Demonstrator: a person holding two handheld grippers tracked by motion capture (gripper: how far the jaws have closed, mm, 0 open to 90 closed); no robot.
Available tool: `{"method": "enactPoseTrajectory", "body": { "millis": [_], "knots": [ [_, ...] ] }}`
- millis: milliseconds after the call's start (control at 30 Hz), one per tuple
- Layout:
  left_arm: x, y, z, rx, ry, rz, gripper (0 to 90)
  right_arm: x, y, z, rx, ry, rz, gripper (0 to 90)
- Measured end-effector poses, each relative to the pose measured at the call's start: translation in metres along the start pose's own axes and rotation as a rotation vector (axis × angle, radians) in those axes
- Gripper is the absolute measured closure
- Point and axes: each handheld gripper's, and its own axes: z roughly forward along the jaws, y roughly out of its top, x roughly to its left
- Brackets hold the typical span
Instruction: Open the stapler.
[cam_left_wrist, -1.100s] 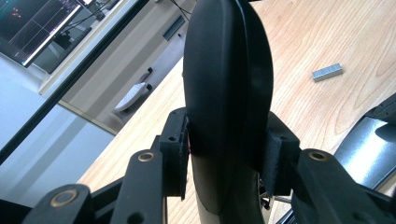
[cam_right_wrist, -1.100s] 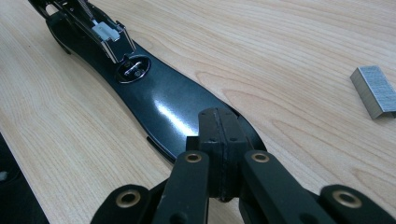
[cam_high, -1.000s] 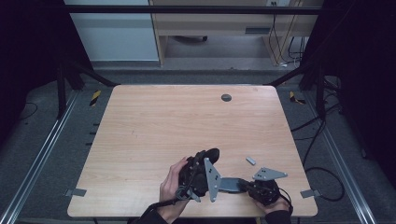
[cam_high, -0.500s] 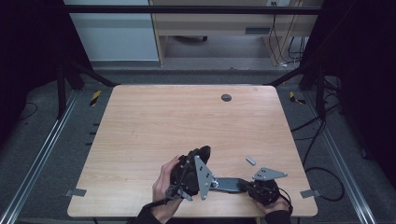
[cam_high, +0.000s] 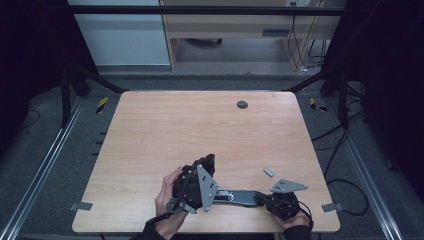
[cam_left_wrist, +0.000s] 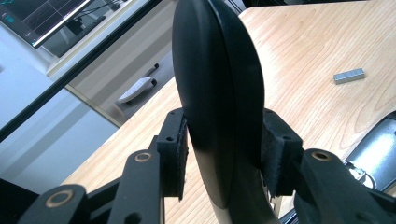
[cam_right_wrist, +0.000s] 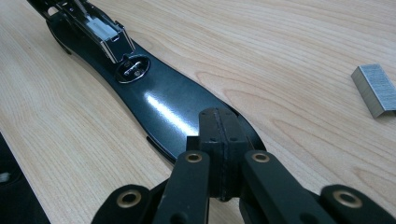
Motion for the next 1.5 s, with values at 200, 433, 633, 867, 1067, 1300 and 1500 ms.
{"method": "enactPoseTrajectory", "body": {
  "millis": [200, 433, 633, 867, 1067, 1300, 1500],
  "knots": [
    [0.009, -0.005, -0.004, -0.002, 0.001, -0.028, 56.1, -0.001, 0.0, 0.0, 0.001, -0.006, 0.0, 90.0],
    [0.012, -0.009, -0.007, -0.003, 0.009, -0.037, 55.6, 0.0, 0.0, 0.0, 0.003, -0.001, 0.003, 90.0],
    [0.019, -0.014, -0.009, -0.005, 0.007, -0.062, 55.1, 0.0, 0.0, 0.0, 0.002, 0.001, 0.0, 90.0],
    [0.025, -0.019, -0.012, -0.006, 0.005, -0.09, 54.8, 0.0, 0.0, 0.0, 0.003, 0.0, 0.0, 90.0],
    [0.028, -0.022, -0.013, -0.005, 0.003, -0.111, 54.5, 0.0, 0.0, 0.0, 0.003, 0.001, 0.001, 90.0],
    [0.032, -0.026, -0.015, -0.01, 0.002, -0.128, 54.3, 0.0, 0.0, 0.0, 0.0, 0.0, -0.001, 90.0],
    [0.036, -0.031, -0.018, -0.011, 0.0, -0.157, 54.1, 0.0, 0.0, 0.001, 0.0, 0.002, -0.001, 90.0]
  ]
}}
